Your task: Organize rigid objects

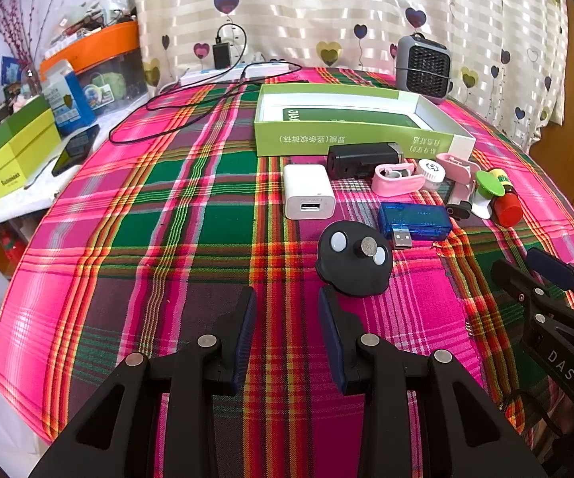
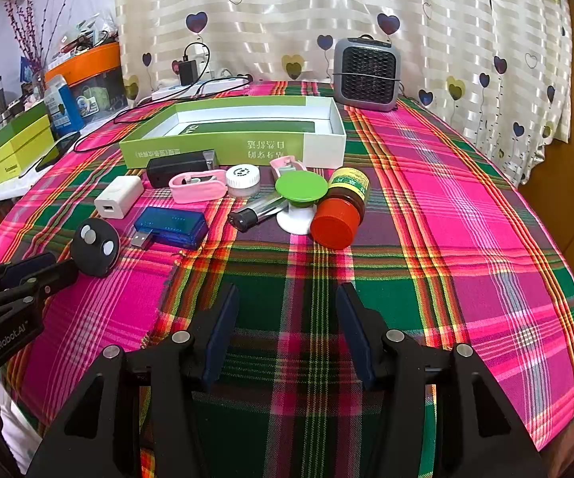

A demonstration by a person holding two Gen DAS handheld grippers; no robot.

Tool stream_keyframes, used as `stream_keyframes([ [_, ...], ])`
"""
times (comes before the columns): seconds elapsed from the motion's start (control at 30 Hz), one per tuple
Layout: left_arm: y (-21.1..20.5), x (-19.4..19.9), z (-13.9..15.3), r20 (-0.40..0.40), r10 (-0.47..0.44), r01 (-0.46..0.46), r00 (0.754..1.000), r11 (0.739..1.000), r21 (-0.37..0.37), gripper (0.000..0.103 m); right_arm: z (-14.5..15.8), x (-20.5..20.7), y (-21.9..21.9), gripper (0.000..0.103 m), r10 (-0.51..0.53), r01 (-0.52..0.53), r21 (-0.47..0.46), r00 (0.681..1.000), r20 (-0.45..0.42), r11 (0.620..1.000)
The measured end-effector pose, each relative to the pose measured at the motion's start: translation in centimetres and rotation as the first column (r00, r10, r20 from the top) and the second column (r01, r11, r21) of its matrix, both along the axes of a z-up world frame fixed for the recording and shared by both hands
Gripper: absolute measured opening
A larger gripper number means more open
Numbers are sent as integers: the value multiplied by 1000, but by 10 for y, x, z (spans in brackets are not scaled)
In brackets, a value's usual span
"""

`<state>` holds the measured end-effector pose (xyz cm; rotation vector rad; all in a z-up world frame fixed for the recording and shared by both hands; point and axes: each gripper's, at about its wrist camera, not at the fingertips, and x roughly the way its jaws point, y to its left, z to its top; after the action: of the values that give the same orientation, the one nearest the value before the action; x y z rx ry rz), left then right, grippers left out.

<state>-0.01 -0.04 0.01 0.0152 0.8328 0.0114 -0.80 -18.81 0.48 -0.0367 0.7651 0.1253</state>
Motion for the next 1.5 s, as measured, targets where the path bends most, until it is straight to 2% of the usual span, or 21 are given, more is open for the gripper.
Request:
stream_keyframes([
  [0.63,0,0,0,0,-1,1,1000,1000,4,30,-1,-1,0,52,4,-4,1,1000,2,1000],
  [0.97,10,1,2,-4,-31,31,1000,999,-23,30,4,3,-6,52,131,-131,58,991,-5,990],
  [1.2,20,3,3,-21,-58,55,998,993,-102,30,9,13,-2,52,281,-278,157,960,6,947],
  [1.37,22,3,4,-30,-113,108,993,985,-135,30,17,27,14,52,399,-396,115,917,1,911],
  [1.5,27,2,7,-21,-174,163,984,952,-258,30,16,44,26,52,503,-497,99,863,-42,862],
])
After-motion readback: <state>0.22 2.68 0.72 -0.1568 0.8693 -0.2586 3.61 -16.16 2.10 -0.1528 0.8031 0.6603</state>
